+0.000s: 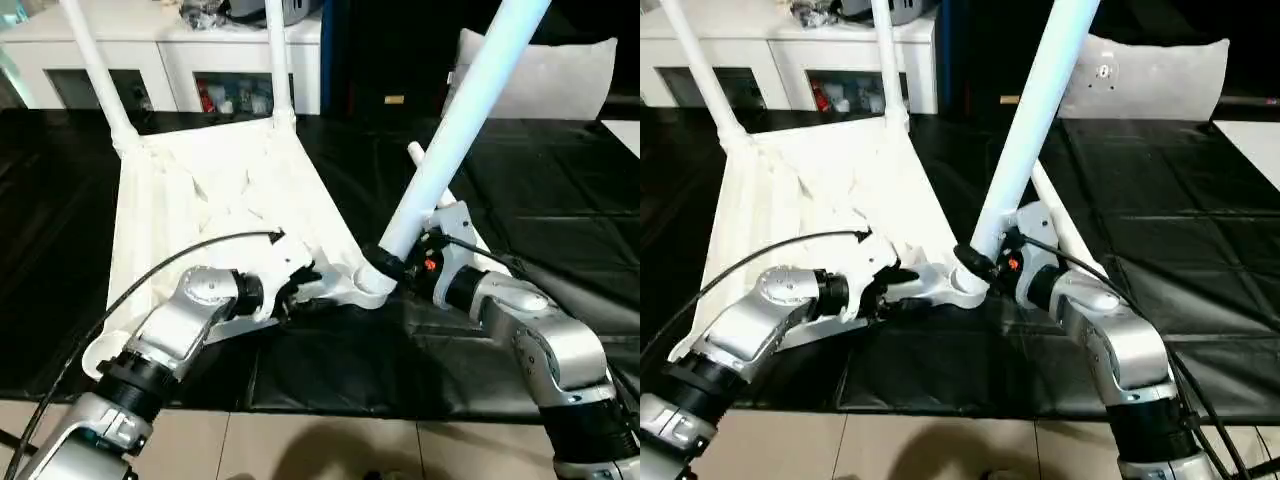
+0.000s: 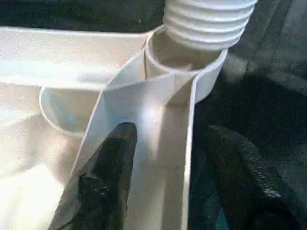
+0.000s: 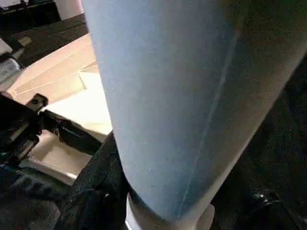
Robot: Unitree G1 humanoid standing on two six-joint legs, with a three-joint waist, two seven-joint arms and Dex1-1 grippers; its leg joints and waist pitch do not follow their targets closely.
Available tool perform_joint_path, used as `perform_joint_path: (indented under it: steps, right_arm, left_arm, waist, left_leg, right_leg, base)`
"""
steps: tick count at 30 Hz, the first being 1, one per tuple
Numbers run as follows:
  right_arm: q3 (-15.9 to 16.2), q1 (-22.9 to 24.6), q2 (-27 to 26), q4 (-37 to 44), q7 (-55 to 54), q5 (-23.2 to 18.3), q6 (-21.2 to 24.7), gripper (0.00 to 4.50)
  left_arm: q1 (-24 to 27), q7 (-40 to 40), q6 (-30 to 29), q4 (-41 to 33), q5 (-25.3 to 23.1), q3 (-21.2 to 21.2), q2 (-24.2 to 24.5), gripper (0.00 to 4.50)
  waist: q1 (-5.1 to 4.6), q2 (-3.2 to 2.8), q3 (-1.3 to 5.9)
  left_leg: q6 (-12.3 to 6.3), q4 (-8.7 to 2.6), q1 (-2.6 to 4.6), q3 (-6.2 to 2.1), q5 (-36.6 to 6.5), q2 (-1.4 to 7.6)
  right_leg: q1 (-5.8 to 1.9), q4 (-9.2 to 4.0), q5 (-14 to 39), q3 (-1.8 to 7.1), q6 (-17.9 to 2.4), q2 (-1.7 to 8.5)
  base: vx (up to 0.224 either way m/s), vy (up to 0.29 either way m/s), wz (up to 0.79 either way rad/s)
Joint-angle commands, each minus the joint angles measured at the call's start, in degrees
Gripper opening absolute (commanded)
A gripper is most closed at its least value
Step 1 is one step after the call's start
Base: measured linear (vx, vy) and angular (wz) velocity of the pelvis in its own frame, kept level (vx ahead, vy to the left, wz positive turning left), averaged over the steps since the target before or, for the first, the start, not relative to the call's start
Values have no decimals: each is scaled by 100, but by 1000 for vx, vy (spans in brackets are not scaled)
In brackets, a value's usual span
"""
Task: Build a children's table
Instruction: Insert table leg to table base
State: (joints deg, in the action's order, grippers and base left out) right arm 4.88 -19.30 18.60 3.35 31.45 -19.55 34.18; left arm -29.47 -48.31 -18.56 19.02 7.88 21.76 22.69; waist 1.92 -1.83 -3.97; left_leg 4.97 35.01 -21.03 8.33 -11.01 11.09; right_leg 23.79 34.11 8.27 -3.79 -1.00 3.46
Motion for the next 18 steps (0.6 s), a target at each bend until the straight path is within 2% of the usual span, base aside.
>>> perform_joint_path:
  steps: [1,3,4,6,8,10,18]
  right_arm:
    - [-7,12,23,82,25,49,-86,191]
    - [9,11,22,58,32,58,-106,191]
    - [17,14,22,54,35,66,-110,191]
    - [40,20,19,46,44,89,-124,191]
    - [44,31,16,52,44,93,-127,191]
    - [48,41,16,59,46,94,-124,191]
    - [93,96,44,89,68,138,-135,191]
  left_arm:
    - [-81,-40,47,43,-79,79,15,232]
    - [-114,-69,87,144,-171,86,-9,209]
    - [-121,-74,103,170,-187,78,-21,209]
    - [-144,-72,140,264,-217,46,-69,197]
    - [-144,-81,174,320,-246,46,-99,167]
    - [-139,-88,186,338,-266,56,-109,165]
    - [-167,-148,259,506,-409,60,-120,108]
  waist:
    - [9,30,473]
    - [10,34,474]
    - [10,17,472]
    - [6,22,467]
    - [11,14,473]
    - [7,22,469]
    - [5,-1,461]
  left_leg:
    - [-128,-380,-2,54,-935,58]
    - [-135,-379,0,55,-928,60]
    - [-137,-380,-2,54,-921,58]
    - [-133,-383,6,55,-973,62]
    - [-129,-384,5,49,-963,65]
    - [-130,-386,4,50,-981,65]
    - [-128,-389,23,46,-1112,59]
  right_leg:
    - [-356,-468,2324,201,-618,324]
    - [-357,-463,2283,204,-645,324]
    - [-358,-465,2274,204,-649,322]
    - [-353,-471,2278,200,-669,321]
    - [-361,-463,2248,203,-686,327]
    - [-360,-465,2256,202,-695,325]
    - [-349,-498,2470,193,-644,327]
  base:
    - [0,0,0]
    - [0,0,0]
    - [0,0,0]
    - [0,0,0]
    - [0,0,0]
    - [0,0,0]
    - [0,0,0]
